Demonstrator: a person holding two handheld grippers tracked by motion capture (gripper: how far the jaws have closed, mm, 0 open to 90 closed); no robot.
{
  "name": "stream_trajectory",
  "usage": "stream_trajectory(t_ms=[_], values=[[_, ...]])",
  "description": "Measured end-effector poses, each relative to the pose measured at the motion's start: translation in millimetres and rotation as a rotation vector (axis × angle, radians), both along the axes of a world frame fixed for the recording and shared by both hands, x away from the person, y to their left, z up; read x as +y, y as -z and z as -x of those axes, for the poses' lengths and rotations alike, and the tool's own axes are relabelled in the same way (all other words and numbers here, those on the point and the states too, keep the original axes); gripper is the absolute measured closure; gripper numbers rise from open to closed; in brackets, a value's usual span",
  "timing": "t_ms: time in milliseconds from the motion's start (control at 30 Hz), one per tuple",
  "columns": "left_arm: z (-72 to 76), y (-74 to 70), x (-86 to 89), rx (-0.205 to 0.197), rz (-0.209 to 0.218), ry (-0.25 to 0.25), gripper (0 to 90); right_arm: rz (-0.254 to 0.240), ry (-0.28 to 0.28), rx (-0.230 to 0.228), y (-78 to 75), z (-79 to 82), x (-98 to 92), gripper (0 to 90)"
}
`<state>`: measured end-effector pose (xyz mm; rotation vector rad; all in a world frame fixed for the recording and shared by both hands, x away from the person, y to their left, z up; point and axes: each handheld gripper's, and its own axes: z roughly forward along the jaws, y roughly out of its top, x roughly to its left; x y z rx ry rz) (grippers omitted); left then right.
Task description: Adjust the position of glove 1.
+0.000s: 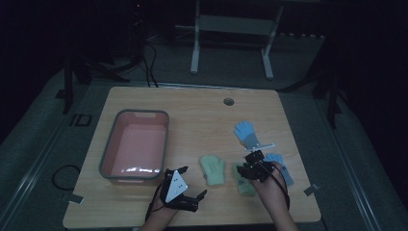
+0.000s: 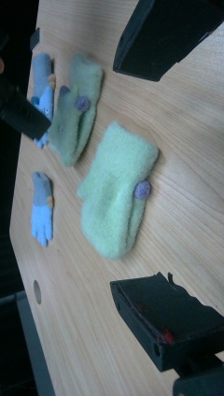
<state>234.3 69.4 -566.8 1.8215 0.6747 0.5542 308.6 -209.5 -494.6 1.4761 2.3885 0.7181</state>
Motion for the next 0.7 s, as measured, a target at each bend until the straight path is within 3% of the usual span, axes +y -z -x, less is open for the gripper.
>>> stream_trajectory(t_ms=[200,267,467,700], values=[[-0.2,0.0,0.3,0.004,0.005,-0.007,0.3,0.018,0.014,0.030,15.5,3.5,-13.1,62.6],[-0.3,0.0,0.5,0.004,0.006,-0.008,0.3,0.049,0.014,0.047,28.4,3.7,-15.1,61.7],[1.1,0.1,0.4,-0.003,-0.002,-0.011,0.3,0.093,-0.006,-0.009,35.0,9.4,-11.4,72.3],[0.1,0.0,1.2,0.008,0.005,-0.009,0.3,0.088,-0.015,-0.032,35.9,10.2,-9.9,83.8]])
